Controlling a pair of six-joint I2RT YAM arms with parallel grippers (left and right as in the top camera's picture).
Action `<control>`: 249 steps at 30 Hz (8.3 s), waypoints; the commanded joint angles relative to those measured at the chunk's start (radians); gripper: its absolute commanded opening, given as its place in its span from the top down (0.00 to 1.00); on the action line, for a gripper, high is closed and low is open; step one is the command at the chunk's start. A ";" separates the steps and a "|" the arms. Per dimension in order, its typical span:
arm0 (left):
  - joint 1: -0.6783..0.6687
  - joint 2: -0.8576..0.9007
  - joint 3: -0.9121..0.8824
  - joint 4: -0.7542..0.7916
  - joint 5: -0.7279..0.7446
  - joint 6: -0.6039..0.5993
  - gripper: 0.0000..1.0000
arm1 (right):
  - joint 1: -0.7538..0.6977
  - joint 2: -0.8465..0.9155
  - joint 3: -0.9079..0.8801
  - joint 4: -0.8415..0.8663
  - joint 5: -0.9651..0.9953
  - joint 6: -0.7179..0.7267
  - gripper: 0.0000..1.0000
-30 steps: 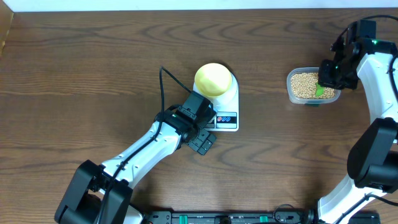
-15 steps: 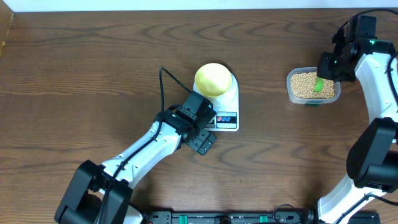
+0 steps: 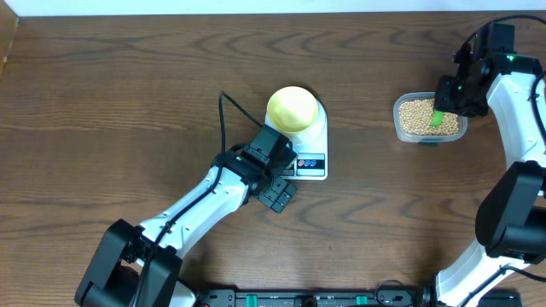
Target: Scoop item into bowl and weigh 50g on scale
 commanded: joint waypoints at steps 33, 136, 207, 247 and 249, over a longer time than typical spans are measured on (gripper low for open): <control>0.000 0.006 -0.003 -0.003 -0.002 0.008 0.02 | -0.076 -0.004 -0.077 0.136 -0.230 -0.047 0.99; 0.000 0.006 -0.003 -0.003 -0.002 0.009 0.02 | -0.076 -0.003 -0.221 0.717 -1.083 0.389 0.99; 0.000 0.006 -0.003 -0.003 -0.002 0.008 0.02 | 0.419 -0.056 -0.203 0.734 -0.666 -0.032 0.99; 0.000 0.006 -0.003 -0.003 -0.002 0.008 0.02 | 0.585 -0.179 -0.203 0.658 -0.377 -0.681 0.99; 0.000 0.006 -0.003 -0.003 -0.002 0.009 0.02 | 0.580 -0.179 -0.203 0.661 -0.376 -0.646 0.99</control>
